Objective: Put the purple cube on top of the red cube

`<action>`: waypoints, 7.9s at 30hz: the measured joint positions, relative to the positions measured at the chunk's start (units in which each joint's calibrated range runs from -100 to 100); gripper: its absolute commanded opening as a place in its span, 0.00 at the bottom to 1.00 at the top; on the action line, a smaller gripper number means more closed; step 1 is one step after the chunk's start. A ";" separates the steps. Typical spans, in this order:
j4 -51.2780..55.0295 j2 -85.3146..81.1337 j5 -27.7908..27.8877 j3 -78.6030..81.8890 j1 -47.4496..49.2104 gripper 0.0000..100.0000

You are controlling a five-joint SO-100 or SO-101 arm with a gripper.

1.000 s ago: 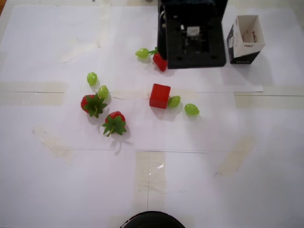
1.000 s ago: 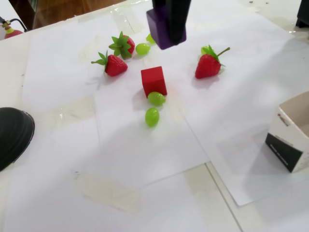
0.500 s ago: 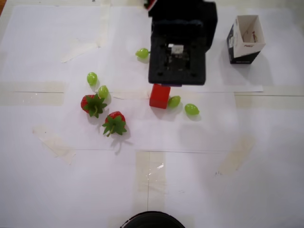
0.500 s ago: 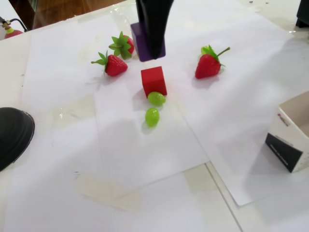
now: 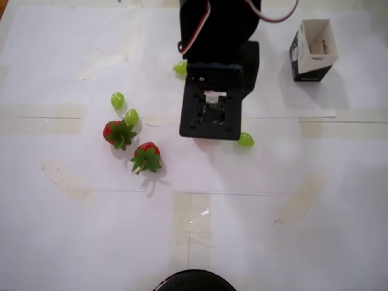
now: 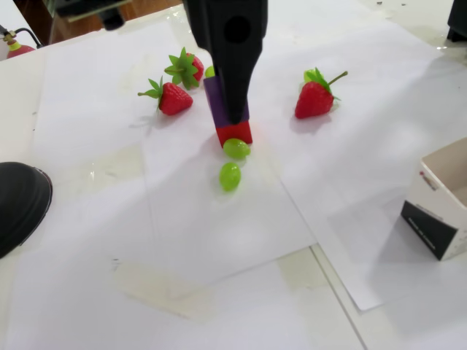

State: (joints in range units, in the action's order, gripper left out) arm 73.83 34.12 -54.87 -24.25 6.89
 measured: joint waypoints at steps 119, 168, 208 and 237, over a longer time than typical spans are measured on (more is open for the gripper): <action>-26.32 -130.94 5.81 122.08 -4.04 0.00; -24.35 -131.03 4.98 124.25 -3.15 0.00; 1.42 -123.58 11.87 92.13 -16.63 0.00; -8.77 -32.53 13.24 28.69 -8.39 0.02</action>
State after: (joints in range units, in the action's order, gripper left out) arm 65.06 1.59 -41.64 4.43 -1.50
